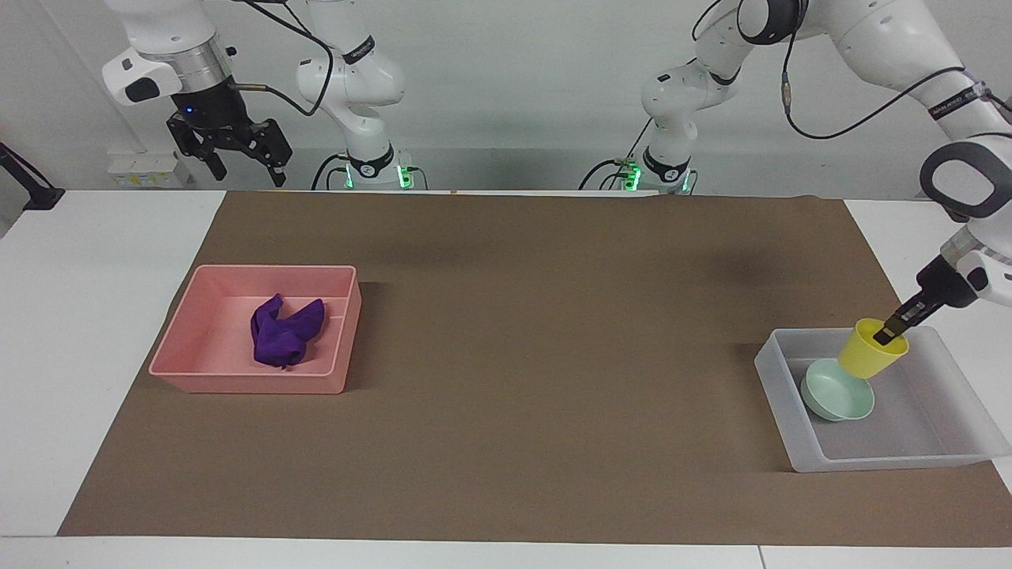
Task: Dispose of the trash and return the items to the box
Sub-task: 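Carry the yellow cup into the clear bin and release it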
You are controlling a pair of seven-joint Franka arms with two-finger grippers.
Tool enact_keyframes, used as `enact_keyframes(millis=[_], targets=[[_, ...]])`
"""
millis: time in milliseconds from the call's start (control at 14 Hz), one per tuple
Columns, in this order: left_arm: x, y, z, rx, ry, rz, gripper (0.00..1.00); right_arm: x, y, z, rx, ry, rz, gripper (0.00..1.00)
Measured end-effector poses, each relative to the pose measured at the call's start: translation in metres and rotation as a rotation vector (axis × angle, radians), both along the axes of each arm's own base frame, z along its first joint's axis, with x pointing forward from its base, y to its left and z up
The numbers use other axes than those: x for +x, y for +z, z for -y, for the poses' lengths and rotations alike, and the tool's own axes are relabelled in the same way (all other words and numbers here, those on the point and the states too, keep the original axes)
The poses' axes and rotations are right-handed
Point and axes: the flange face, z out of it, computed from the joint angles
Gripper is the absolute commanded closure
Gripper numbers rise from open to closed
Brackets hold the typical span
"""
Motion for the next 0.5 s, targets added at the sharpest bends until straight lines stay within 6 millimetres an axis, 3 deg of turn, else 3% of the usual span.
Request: enact_keyframes(millis=[143,286,357,500], targets=[[0.003,-0.027,-0.004,-0.005,0.0,-0.037,1.0,-0.002,0.003,-0.001,0.0,0.001,0.005,0.0],[0.004,-0.041,-0.004,-0.003,-0.005,-0.058,1.0,-0.003,-0.001,-0.001,0.0,0.001,-0.004,0.0],[0.005,-0.044,-0.003,0.006,-0.013,-0.067,0.89,-0.003,-0.005,-0.001,0.0,0.001,-0.012,0.0],[0.005,-0.047,-0.002,0.03,-0.03,-0.079,0.28,-0.003,-0.01,-0.001,0.001,0.001,-0.024,0.0]])
